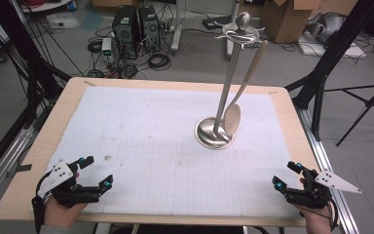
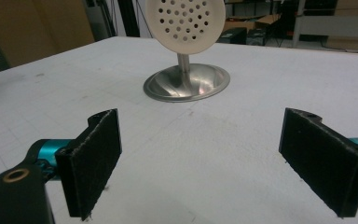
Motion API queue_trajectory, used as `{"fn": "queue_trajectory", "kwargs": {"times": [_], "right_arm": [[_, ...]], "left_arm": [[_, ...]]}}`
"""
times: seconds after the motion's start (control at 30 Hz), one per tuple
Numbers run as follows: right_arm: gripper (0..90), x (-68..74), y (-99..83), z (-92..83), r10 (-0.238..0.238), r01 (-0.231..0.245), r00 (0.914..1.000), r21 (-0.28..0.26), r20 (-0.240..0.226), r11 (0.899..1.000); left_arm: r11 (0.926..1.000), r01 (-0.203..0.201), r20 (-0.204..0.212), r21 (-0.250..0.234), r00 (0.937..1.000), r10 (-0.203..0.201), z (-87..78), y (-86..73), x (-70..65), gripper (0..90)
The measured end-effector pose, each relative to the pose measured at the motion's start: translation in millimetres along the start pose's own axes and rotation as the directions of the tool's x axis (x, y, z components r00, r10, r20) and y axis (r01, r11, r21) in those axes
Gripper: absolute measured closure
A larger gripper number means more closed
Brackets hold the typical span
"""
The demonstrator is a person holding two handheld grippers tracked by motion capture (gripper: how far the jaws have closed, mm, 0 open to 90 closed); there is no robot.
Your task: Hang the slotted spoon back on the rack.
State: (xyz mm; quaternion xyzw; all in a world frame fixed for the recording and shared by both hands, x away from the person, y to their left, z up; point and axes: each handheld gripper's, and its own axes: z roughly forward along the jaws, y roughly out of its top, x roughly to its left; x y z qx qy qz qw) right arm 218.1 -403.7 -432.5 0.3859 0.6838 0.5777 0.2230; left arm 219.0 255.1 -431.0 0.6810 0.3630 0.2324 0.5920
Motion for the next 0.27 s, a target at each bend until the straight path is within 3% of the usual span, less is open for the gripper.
{"fn": "queue_trajectory", "kwargs": {"times": [0.27], "right_arm": [[12.0,0.0,-3.8,0.1,0.004,-0.004,1.0,0.004,0.008,1.0]], "left_arm": [[1.0,0.003,-0.002,-0.002,1.0,-0.003,-0.7,-0.5,1.0,2.4]]}}
